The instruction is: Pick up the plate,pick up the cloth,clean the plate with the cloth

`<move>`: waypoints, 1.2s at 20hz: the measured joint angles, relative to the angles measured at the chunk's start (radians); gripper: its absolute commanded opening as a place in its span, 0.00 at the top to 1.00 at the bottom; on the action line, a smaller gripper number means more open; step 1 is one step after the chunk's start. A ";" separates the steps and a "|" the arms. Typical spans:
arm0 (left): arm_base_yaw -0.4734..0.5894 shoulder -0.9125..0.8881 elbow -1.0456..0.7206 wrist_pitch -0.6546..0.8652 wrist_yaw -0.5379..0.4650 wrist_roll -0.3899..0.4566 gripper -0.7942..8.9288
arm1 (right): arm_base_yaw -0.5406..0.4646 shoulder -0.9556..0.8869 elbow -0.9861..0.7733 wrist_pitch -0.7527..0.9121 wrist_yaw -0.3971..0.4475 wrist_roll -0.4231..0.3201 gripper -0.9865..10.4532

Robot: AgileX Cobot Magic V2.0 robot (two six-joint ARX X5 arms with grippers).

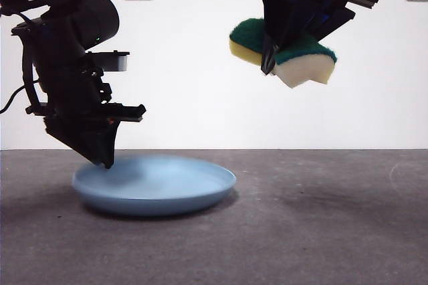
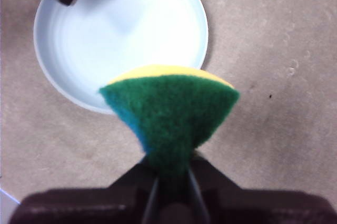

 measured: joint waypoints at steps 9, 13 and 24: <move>-0.010 -0.049 0.000 -0.068 -0.004 -0.062 0.41 | -0.175 0.023 0.000 0.105 -0.005 0.000 0.92; -0.072 -0.226 0.000 -0.099 -0.002 -0.096 0.41 | -0.257 0.092 0.000 0.113 -0.008 0.000 0.92; -0.302 -0.524 -0.047 0.000 -0.188 -0.117 0.41 | -0.364 0.378 0.000 0.254 -0.159 -0.008 0.92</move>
